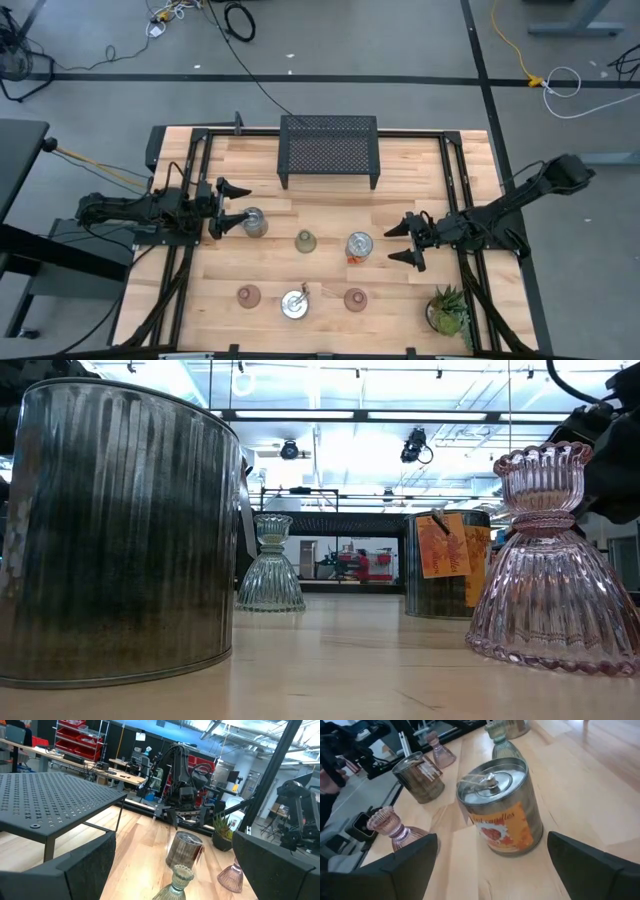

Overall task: Pick & Place candle stick holders
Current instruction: Put the middle right silver scented candle on the shelf

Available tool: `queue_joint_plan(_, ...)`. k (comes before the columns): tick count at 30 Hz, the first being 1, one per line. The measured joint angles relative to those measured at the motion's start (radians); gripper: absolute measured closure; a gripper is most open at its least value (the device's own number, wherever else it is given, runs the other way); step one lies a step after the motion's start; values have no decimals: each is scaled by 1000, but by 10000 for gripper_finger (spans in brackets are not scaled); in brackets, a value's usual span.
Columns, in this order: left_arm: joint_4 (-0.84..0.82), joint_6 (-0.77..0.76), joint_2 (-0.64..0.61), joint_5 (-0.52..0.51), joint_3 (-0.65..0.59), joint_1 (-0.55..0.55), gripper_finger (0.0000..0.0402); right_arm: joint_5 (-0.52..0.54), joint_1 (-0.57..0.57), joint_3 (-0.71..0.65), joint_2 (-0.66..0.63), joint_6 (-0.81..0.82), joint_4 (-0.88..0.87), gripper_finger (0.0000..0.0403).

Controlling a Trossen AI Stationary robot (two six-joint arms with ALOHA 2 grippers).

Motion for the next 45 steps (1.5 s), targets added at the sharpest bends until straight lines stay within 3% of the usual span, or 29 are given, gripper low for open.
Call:
queue_joint_plan(25, 0, 1, 0, 0, 0, 0, 3, -24, 2, 0, 22, -30, 78, 27)
queue_joint_plan(31, 0, 1, 0, 0, 0, 0, 3, -34, 2, 0, 22, -41, 78, 6)
queue_joint_plan(38, 0, 1, 0, 0, 0, 0, 3, 1, 2, 0, 22, -37, 82, 5)
queue_joint_plan(45, 0, 1, 0, 0, 0, 0, 3, 152, 2, 0, 69, -93, 118, 7)
